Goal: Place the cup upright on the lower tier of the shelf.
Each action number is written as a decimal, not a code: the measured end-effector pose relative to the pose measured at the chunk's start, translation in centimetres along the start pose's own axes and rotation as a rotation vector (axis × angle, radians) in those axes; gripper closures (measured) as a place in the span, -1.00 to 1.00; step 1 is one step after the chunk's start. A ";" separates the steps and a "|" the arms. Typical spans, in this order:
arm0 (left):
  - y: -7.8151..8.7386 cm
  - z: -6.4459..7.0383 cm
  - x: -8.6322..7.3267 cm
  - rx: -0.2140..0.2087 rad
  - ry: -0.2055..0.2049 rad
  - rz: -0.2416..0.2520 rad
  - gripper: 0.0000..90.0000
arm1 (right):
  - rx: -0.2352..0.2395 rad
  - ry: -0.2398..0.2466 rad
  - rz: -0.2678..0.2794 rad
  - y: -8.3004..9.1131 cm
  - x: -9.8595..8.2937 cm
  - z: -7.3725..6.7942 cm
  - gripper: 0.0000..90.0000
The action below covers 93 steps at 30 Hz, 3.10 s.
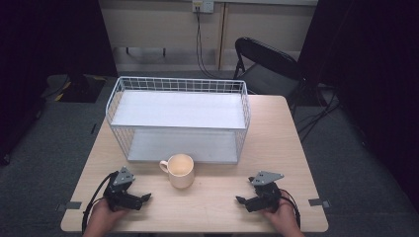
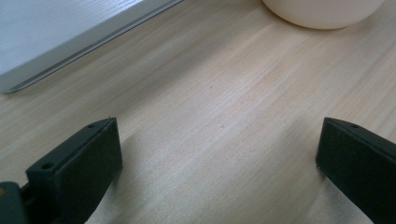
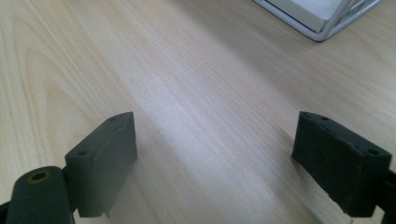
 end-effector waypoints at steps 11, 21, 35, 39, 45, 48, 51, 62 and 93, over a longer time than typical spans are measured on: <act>0.6 0.0 -0.1 0.034 0.025 0.034 -0.61 | 0.000 0.000 0.000 0.0 0.0 0.0 -0.71; 0.8 0.5 0.6 -0.008 0.107 0.020 -0.34 | 0.000 0.000 0.000 0.0 0.0 0.0 -0.71; 1.5 1.2 2.2 0.008 0.053 0.058 -0.30 | 0.000 0.000 0.000 0.0 0.0 0.0 -0.71; 1.5 1.4 2.7 0.003 0.050 0.080 -0.30 | 0.000 -0.001 0.000 0.0 0.0 0.0 -0.71; 1.6 1.7 3.4 -0.011 0.041 0.094 -0.29 | 0.000 0.000 0.000 0.0 0.0 0.0 -0.71; 1.7 1.7 3.7 -0.016 0.039 0.096 -0.28 | 0.000 0.000 0.000 0.0 0.0 0.0 -0.71; 1.7 1.8 3.8 -0.027 0.047 0.098 -0.27 | 0.000 0.000 0.000 0.0 0.0 0.0 -0.71; 1.8 1.8 4.7 -0.006 0.027 0.107 -0.25 | 0.000 0.000 0.000 0.0 0.0 0.0 -0.71; -0.9 1.5 7.9 0.045 0.030 0.135 0.05 | 0.000 0.000 0.000 0.0 0.0 0.0 -0.71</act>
Point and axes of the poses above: each handheld gripper's, and its own axes: y roughly backward along the jaws, x roughly out of its top, z roughly to its right, the point moved 7 cm from there along -y, roughly forward along the jaws, and after that the axes turned 1 degree about x, right-handed, at the moved point
